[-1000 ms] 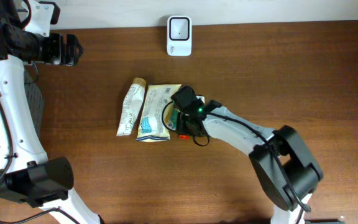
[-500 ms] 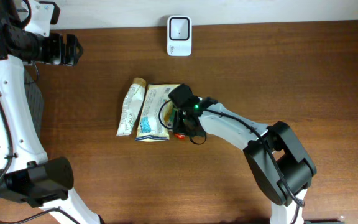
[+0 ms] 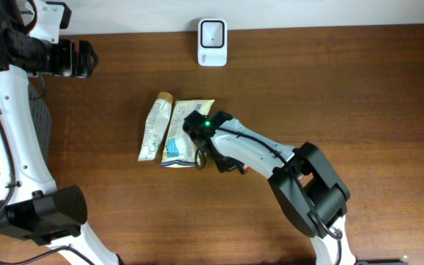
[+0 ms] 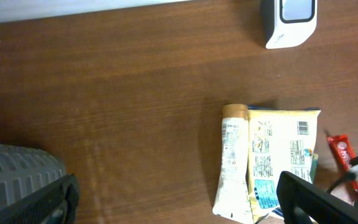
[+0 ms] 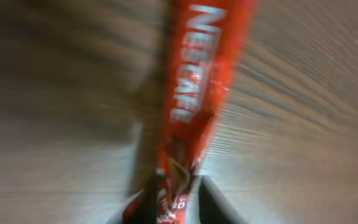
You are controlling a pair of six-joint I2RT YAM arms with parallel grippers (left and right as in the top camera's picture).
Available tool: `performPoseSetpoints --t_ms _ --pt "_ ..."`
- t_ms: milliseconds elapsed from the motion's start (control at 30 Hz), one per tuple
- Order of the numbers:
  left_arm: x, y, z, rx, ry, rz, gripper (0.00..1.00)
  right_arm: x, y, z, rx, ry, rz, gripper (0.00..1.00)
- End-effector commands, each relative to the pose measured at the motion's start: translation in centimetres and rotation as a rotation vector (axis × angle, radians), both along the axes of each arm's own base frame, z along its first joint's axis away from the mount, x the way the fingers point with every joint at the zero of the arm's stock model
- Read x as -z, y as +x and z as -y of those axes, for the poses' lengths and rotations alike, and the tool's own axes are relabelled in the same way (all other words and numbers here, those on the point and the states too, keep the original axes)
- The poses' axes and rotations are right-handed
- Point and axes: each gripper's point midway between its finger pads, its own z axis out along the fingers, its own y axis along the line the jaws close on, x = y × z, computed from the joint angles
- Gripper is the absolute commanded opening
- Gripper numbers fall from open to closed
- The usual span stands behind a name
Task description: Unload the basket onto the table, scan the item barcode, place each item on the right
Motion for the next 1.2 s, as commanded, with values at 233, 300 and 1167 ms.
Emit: performPoseSetpoints --t_ms 233,300,1167 --pt "-0.9 -0.3 -0.1 0.007 0.012 0.026 0.99 -0.8 -1.1 -4.9 -0.110 0.160 -0.071 0.43" --pt "-0.9 -0.3 -0.1 0.007 0.011 0.026 0.99 -2.9 1.2 -5.2 -0.012 0.208 0.007 0.49" --pt "-0.9 -0.3 -0.1 0.007 0.012 0.026 0.99 2.0 0.6 -1.1 0.546 0.284 -0.134 0.38"
